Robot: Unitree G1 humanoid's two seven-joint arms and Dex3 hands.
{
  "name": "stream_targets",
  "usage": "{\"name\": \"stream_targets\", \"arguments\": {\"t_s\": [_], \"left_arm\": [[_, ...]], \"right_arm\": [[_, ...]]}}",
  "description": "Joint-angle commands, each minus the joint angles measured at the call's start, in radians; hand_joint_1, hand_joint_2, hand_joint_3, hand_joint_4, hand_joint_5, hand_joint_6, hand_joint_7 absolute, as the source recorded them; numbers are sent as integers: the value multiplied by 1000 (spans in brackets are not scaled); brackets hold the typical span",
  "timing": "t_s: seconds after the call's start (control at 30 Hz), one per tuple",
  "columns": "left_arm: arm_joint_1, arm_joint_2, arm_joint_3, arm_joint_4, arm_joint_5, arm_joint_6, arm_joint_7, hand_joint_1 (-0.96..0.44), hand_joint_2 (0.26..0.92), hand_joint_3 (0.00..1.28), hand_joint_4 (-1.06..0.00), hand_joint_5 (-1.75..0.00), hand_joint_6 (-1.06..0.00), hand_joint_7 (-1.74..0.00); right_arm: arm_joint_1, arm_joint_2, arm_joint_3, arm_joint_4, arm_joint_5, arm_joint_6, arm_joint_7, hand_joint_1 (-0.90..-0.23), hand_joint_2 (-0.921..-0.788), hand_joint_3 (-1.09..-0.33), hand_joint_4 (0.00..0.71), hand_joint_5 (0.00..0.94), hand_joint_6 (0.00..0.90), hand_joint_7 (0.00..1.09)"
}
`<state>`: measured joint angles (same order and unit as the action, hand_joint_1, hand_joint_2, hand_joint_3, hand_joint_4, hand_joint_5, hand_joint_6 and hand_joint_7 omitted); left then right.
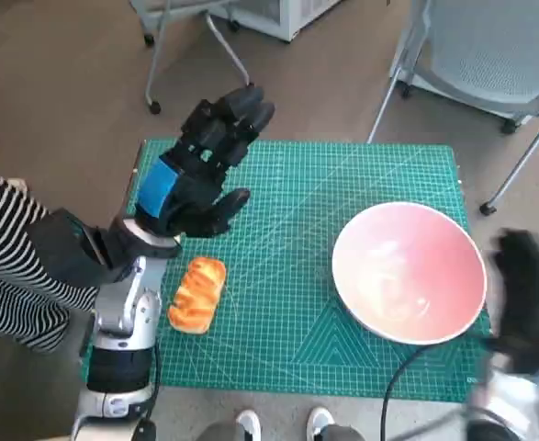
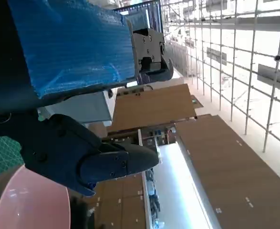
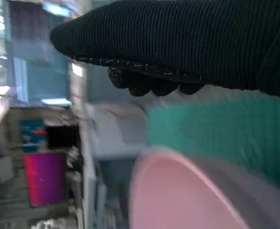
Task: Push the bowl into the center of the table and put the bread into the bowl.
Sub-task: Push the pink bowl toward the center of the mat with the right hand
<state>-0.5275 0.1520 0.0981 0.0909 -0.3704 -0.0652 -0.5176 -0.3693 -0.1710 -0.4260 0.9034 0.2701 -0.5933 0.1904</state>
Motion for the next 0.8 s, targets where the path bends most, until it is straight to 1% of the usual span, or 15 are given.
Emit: {"name": "stream_targets", "arguments": {"t_s": [0.03, 0.07, 0.13, 0.2, 0.37, 0.5, 0.6, 0.8], "left_arm": [[0, 17, 14, -23, -16, 5, -5, -587, 781, 532, 1, -256, 1, -605], [0, 18, 15, -24, -16, 6, -5, -586, 787, 522, 1, -256, 1, -601], [6, 22, 17, -30, -18, 6, -7, -587, 793, 514, 1, -255, 1, -592], [10, 26, 20, -33, -19, 6, -9, -589, 816, 477, 1, -254, 1, -567], [17, 33, 25, -34, -19, 0, -16, -590, 867, 396, -3, -234, 1, -522], [21, 38, 29, -34, -18, -2, -20, -591, 899, 337, -5, -222, 1, -512], [23, 42, 32, -30, -19, -3, -20, -590, 906, 323, -6, -219, 1, -511], [31, 53, 40, -24, -14, -15, -21, -592, 919, 287, -13, -206, 1, -508]], "right_arm": [[-35, 31, 8, 56, 32, 5, 52, -566, -921, -876, 186, 8, 95, 476], [-40, 35, 8, 61, 35, 3, 59, -568, -921, -878, 187, 8, 99, 476], [-57, 53, 11, 72, 48, 5, 90, -570, -921, -879, 188, 8, 101, 476], [-72, 69, 16, 79, 57, 6, 114, -577, -921, -880, 185, 6, 97, 473], [-97, 98, 29, 88, 69, 15, 153, -588, -921, -880, 177, 1, 87, 467], [-117, 112, 39, 83, 71, 31, 167, -586, -921, -890, 170, 0, 83, 468], [-129, 120, 45, 75, 75, 45, 170, -585, -921, -893, 168, 0, 83, 470], [-164, 139, 59, 65, 70, 57, 167, -592, -921, -889, 177, 5, 82, 474]]}}
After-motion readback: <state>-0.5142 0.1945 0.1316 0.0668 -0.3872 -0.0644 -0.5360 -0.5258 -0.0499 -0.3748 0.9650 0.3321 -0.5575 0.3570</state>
